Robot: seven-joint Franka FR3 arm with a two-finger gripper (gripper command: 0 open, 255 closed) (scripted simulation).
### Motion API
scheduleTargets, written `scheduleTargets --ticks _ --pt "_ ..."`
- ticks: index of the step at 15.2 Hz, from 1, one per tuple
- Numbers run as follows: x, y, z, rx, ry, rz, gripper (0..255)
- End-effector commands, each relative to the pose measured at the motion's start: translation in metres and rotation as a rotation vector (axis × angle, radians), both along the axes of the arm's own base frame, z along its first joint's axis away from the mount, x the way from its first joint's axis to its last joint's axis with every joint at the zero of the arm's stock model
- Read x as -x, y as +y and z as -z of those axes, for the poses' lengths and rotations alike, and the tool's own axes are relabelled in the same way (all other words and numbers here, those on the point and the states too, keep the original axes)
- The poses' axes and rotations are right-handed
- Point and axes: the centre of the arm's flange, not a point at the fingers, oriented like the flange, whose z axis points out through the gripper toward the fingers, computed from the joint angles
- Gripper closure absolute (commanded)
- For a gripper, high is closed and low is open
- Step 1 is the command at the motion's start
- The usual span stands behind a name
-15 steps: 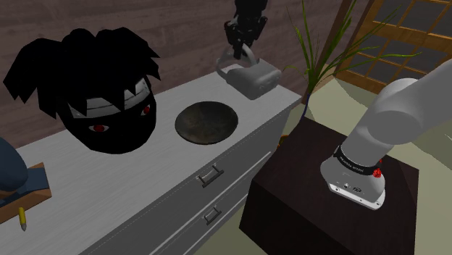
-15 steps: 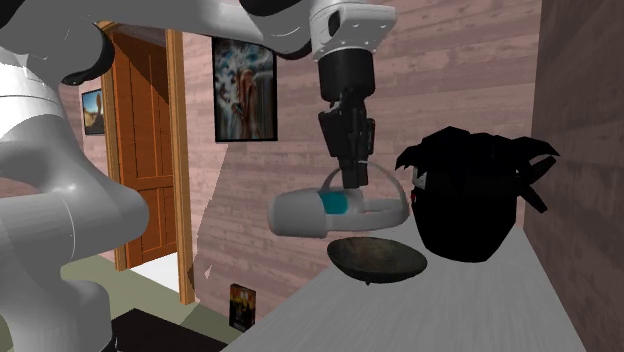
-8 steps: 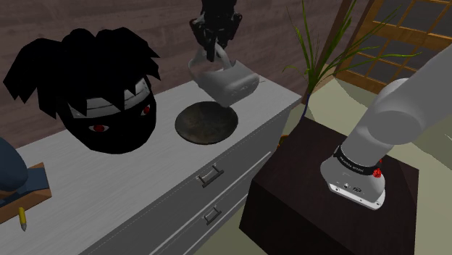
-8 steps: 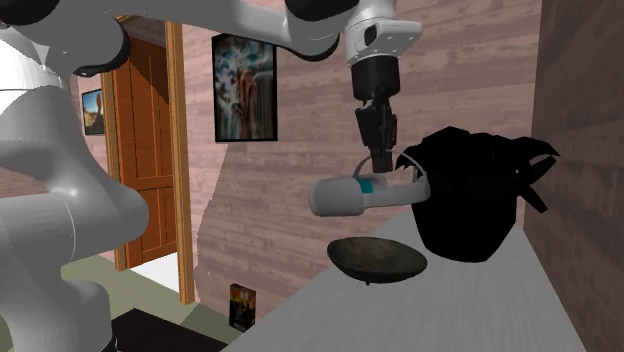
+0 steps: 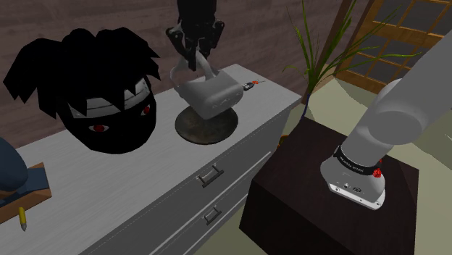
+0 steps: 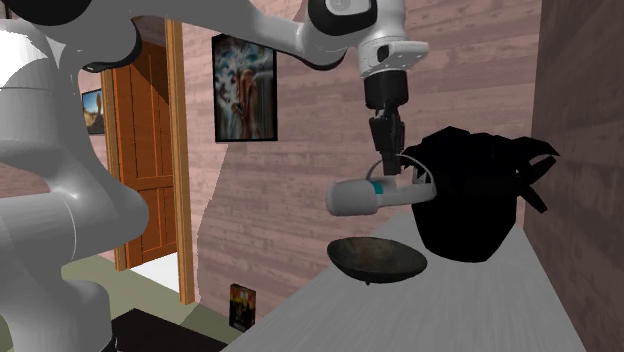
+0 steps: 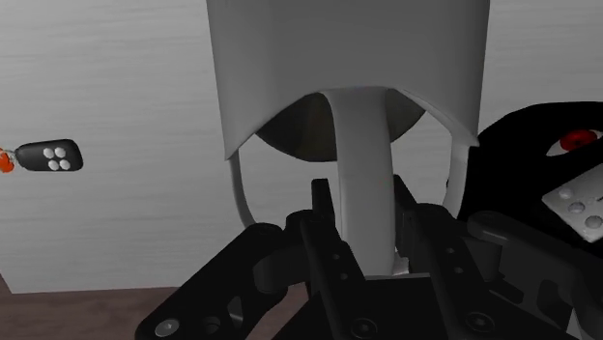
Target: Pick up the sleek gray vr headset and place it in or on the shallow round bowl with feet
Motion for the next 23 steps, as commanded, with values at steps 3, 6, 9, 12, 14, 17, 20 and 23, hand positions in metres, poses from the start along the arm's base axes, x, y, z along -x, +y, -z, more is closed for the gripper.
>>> scheduleTargets --ticks 3,6,9,12,14,17,20,23 --pt "0.0 0.001 0.021 -0.001 -0.001 0.0 255" --pt "0.0 0.001 0.037 -0.001 -0.001 0.0 255" --pt "0.0 0.001 0.053 -0.001 -0.001 0.0 255" --pt "0.0 0.001 0.068 -0.001 -0.001 0.0 255" --pt "0.0 0.001 0.081 -0.001 -0.001 0.0 255" --pt "0.0 0.001 0.081 -0.001 -0.001 0.0 255" --pt "0.0 0.001 0.081 -0.001 -0.001 0.0 255" --pt "0.0 0.001 0.081 -0.001 -0.001 0.0 0"
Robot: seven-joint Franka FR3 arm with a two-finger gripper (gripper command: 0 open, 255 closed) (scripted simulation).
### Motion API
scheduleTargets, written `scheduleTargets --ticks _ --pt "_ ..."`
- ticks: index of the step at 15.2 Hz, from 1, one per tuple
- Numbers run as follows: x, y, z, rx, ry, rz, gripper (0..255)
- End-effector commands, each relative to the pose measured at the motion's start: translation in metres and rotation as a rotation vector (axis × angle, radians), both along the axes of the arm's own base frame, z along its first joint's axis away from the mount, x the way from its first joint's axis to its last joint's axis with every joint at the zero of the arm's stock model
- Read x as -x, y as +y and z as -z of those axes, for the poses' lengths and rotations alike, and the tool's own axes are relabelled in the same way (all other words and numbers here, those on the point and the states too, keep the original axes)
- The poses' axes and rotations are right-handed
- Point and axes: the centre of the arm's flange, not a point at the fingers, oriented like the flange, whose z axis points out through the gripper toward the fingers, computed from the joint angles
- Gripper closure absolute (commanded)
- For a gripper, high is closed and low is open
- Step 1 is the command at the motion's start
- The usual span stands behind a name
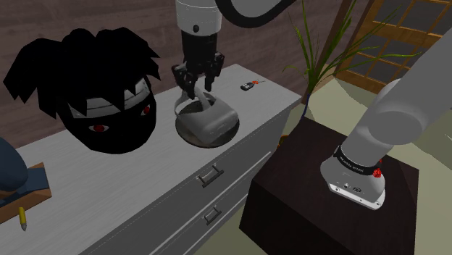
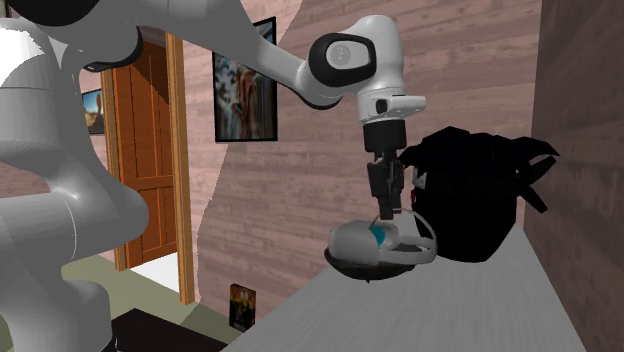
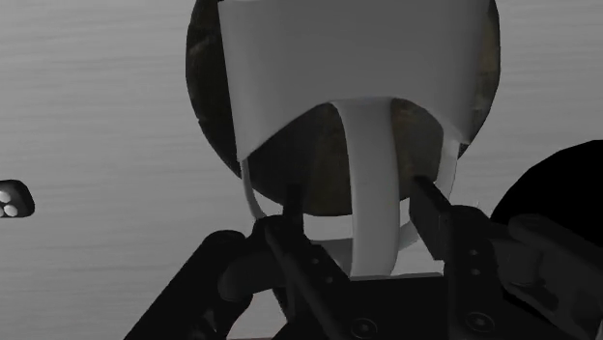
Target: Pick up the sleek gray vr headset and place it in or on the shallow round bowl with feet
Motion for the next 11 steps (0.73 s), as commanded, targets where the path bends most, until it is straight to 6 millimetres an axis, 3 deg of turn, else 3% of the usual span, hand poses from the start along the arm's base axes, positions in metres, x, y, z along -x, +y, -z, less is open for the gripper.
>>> scheduleTargets --ticks 1,5,9,11 --pt "0.0 0.0 0.0 0.0 0.0 0.0 0" --pt "0.0 0.0 0.0 0.0 0.0 0.0 0" --pt "0.006 0.001 -0.05 0.0 0.0 0.0 0" --pt "0.006 0.001 -0.05 0.0 0.0 0.0 0"
